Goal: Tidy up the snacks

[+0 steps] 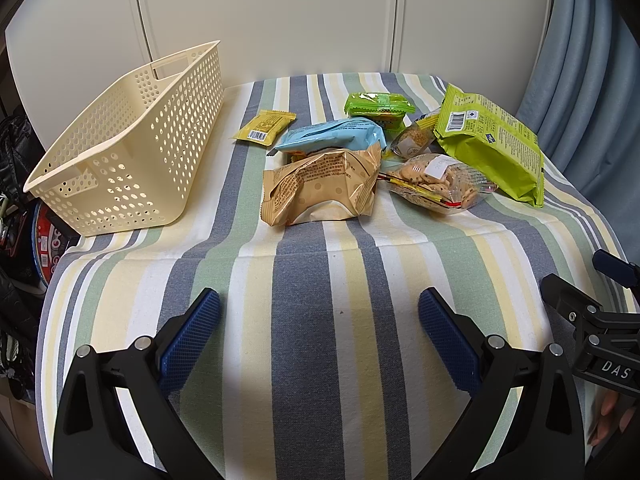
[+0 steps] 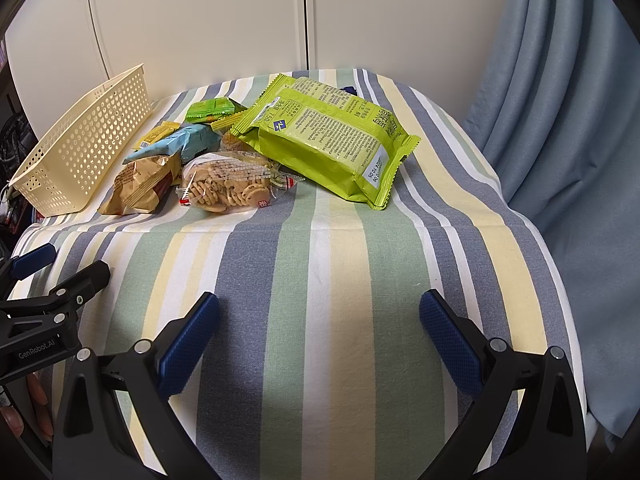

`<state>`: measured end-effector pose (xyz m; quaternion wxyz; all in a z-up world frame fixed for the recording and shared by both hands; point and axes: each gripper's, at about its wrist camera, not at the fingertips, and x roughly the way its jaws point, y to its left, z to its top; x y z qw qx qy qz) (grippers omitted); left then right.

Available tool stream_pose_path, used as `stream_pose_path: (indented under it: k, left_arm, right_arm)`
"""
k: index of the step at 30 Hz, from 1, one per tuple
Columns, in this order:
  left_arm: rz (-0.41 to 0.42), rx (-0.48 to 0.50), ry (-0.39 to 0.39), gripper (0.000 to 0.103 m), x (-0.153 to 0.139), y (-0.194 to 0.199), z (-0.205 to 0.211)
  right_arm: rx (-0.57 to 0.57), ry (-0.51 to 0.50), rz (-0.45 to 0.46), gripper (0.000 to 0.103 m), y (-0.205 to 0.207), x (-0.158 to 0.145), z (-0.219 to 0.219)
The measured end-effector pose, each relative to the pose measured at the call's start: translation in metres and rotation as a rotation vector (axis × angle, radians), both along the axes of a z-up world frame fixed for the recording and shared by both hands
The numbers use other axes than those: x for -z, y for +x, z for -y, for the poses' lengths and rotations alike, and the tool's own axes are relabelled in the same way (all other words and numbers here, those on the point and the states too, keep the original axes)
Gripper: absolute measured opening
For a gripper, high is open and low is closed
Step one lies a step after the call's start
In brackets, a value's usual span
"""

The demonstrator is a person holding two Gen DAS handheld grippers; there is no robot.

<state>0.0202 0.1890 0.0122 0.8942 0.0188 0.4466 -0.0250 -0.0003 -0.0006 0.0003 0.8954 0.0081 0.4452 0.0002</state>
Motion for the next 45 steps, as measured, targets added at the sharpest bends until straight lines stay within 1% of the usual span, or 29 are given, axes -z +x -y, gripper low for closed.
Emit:
stream_pose_path:
  k: [45]
  left_arm:
    - [0.001, -0.002, 0.003, 0.101, 0.0007, -0.0005, 0.0001]
  right_arm:
    - [-0.001, -0.001, 0.0, 0.098, 0.0001, -0.0014, -0.0024]
